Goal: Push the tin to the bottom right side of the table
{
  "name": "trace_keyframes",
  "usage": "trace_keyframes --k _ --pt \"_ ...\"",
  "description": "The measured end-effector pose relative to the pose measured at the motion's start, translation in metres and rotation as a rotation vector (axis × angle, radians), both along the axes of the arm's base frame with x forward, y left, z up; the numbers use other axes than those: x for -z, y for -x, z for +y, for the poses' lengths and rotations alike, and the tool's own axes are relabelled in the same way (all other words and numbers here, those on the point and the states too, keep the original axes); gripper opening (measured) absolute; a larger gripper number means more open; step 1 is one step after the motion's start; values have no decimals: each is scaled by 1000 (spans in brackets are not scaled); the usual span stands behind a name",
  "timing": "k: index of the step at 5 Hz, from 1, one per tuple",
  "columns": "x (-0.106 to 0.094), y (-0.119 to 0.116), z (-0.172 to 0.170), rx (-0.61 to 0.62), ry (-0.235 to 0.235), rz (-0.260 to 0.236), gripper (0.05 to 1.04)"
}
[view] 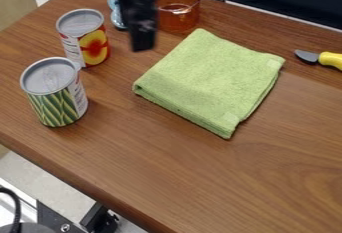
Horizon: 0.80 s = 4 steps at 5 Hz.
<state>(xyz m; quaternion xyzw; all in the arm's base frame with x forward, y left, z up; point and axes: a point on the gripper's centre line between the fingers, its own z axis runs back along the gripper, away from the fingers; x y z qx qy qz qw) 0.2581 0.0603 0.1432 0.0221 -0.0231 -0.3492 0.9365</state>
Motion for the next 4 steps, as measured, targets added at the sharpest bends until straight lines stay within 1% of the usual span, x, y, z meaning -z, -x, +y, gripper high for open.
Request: trace_keyframes --k 1,2,3,4 --pt "2 17 35 93 -26 -23 995" --pt "2 27 65 147 -58 -23 995" --pt "5 30 97 223 -67 15 995" --pt "6 37 124 284 -121 3 995"
